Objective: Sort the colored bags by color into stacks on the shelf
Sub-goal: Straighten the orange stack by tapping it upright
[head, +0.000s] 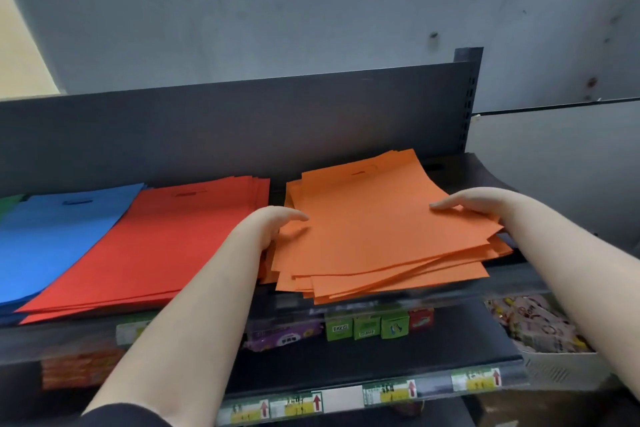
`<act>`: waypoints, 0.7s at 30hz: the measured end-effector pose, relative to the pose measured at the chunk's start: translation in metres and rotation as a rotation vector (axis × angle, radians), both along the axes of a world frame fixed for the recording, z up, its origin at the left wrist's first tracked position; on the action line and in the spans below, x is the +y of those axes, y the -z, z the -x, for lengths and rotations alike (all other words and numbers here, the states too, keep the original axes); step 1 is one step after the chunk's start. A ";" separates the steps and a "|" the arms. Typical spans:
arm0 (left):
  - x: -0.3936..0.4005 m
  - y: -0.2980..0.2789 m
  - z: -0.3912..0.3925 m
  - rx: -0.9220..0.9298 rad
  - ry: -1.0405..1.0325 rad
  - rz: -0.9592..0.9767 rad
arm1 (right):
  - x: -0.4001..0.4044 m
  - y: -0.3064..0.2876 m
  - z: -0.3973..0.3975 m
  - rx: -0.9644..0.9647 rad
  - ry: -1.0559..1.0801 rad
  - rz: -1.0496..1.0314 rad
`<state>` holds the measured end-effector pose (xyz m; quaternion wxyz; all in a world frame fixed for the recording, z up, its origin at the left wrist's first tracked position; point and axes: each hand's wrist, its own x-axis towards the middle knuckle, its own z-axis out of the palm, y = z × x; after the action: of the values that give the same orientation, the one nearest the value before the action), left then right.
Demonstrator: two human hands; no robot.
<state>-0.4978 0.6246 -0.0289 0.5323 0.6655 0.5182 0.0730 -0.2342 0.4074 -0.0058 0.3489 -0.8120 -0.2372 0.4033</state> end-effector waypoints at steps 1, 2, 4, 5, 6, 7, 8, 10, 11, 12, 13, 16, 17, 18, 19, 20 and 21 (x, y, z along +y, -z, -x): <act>0.000 0.001 0.000 0.003 0.008 -0.003 | 0.002 0.001 0.000 -0.022 -0.026 0.006; -0.001 0.001 0.000 0.004 0.021 -0.011 | 0.003 0.003 -0.001 -0.055 -0.050 -0.002; -0.005 -0.002 0.001 -0.033 0.050 -0.043 | 0.006 0.006 -0.003 -0.098 -0.100 -0.087; -0.008 -0.005 0.002 -0.079 0.057 -0.056 | 0.007 0.006 -0.004 -0.100 -0.115 -0.144; -0.010 -0.010 0.004 -0.141 0.061 -0.058 | 0.009 0.004 -0.005 -0.098 -0.125 -0.203; -0.012 -0.016 0.006 -0.212 0.067 -0.058 | 0.010 0.000 -0.006 -0.097 -0.127 -0.262; -0.013 -0.023 0.008 -0.281 0.073 -0.068 | 0.011 -0.004 -0.006 -0.096 -0.125 -0.322; -0.013 -0.041 0.012 -0.419 0.081 -0.141 | 0.015 -0.018 -0.004 -0.117 -0.110 -0.446; -0.011 -0.052 0.013 -0.498 0.078 -0.200 | 0.019 -0.026 -0.002 -0.140 -0.101 -0.516; -0.010 -0.063 0.015 -0.583 0.070 -0.261 | 0.024 -0.035 0.002 -0.154 -0.089 -0.602; -0.007 -0.074 0.016 -0.665 0.053 -0.316 | 0.031 -0.044 0.006 -0.147 -0.077 -0.704; 0.000 -0.100 0.014 -0.785 0.014 -0.449 | 0.055 -0.068 0.019 -0.096 -0.065 -0.961; 0.002 -0.105 0.013 -0.787 0.019 -0.466 | 0.062 -0.072 0.024 -0.109 -0.082 -0.977; 0.004 -0.107 0.013 -0.782 0.031 -0.462 | 0.069 -0.074 0.027 -0.117 -0.111 -0.957; 0.007 -0.106 0.014 -0.792 0.046 -0.423 | 0.074 -0.073 0.029 -0.106 -0.141 -0.918; 0.010 -0.100 0.017 -0.822 0.051 -0.358 | 0.077 -0.067 0.030 -0.071 -0.157 -0.885; 0.014 -0.093 0.020 -0.860 0.043 -0.289 | 0.079 -0.059 0.030 -0.026 -0.152 -0.873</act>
<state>-0.5180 0.6383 0.0640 0.6022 0.6528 0.2206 0.4032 -0.2638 0.4861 0.0535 0.6255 -0.5740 -0.4485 0.2795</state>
